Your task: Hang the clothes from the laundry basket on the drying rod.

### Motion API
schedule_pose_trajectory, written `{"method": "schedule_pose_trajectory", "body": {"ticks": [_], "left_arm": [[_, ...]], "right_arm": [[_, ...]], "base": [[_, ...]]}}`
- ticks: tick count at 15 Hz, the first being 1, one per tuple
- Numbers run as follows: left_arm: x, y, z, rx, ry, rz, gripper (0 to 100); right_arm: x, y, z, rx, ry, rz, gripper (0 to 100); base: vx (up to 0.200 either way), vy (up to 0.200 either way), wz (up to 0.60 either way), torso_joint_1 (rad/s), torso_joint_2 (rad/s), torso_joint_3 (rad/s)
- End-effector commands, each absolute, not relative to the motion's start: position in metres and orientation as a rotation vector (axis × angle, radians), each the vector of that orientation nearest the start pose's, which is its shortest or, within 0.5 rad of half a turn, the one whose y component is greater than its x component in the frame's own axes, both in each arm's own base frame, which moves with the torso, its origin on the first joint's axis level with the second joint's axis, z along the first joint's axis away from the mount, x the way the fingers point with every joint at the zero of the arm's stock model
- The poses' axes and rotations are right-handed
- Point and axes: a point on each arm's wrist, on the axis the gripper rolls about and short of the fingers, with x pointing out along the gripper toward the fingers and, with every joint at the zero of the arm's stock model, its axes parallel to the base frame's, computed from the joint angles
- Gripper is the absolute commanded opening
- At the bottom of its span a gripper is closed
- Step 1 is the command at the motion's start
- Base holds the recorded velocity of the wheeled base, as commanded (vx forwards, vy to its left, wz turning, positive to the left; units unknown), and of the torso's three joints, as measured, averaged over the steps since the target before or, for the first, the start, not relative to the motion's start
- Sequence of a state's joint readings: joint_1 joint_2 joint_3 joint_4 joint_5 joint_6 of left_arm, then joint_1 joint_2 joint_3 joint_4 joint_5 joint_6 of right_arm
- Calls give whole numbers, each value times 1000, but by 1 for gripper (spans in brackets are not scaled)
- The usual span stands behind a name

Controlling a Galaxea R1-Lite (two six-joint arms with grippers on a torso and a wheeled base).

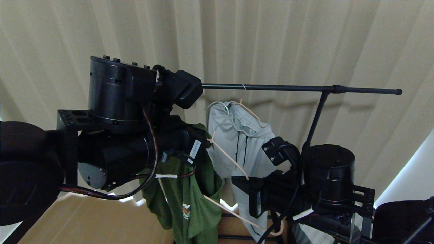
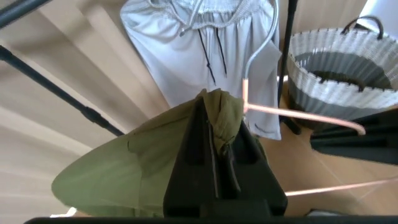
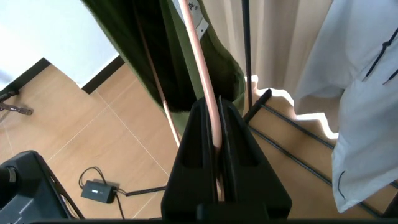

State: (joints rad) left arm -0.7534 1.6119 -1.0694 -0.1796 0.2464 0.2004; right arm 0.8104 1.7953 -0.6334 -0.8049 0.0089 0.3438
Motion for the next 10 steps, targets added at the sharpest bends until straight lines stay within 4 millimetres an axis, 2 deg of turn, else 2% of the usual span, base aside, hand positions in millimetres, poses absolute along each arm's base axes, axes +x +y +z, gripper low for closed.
{"method": "schedule_pose_trajectory", "body": {"ticks": [1, 5, 6, 10], "left_arm": [[218, -200, 238, 372, 271, -539, 0], [212, -198, 239, 392, 261, -551, 0], [211, -195, 238, 415, 258, -548, 100], [202, -185, 244, 419, 235, -542, 100]], "right_arm": [[208, 219, 127, 180, 468, 742, 0], [207, 218, 128, 181, 465, 741, 0], [207, 217, 130, 183, 461, 742, 0], [206, 216, 133, 187, 450, 741, 0]], "base": [[0, 0, 0, 0, 0, 0], [0, 0, 0, 0, 0, 0], [0, 0, 0, 0, 0, 0], [0, 0, 0, 0, 0, 0]]}}
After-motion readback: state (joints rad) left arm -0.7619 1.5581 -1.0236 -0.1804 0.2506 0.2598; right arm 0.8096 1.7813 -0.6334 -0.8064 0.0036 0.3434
